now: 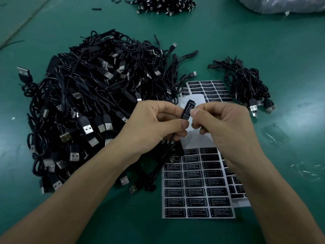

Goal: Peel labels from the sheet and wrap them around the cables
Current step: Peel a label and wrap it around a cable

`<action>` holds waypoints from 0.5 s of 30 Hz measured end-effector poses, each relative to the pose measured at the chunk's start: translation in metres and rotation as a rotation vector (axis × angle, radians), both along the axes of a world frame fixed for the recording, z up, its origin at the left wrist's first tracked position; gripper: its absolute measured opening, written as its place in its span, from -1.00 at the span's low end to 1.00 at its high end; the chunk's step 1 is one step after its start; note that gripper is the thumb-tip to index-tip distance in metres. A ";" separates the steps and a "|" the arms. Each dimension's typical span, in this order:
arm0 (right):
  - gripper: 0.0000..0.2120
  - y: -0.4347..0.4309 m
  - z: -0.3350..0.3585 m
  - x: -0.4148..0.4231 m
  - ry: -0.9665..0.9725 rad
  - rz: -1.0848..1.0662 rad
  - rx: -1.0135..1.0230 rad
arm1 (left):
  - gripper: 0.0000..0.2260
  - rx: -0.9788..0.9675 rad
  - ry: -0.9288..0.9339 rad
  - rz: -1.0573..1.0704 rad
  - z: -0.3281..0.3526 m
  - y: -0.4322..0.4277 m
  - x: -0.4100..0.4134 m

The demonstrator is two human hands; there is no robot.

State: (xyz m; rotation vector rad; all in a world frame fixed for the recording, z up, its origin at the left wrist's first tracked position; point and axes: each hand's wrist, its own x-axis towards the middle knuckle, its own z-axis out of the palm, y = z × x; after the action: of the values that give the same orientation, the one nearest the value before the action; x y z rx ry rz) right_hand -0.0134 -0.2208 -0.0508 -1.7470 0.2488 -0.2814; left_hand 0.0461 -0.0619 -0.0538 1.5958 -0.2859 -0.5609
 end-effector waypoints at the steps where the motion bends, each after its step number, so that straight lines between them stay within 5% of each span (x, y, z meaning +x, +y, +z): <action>1: -0.82 0.000 0.000 0.000 -0.001 0.000 -0.006 | -0.82 0.003 -0.001 0.000 0.000 0.000 0.000; 15: -0.81 -0.001 0.000 0.000 0.006 0.023 0.009 | -0.81 0.005 0.011 0.007 0.001 -0.001 -0.001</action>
State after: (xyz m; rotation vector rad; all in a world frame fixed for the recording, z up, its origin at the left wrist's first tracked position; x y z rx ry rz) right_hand -0.0134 -0.2217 -0.0504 -1.7413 0.2342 -0.2582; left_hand 0.0454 -0.0627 -0.0528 1.5974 -0.2704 -0.5654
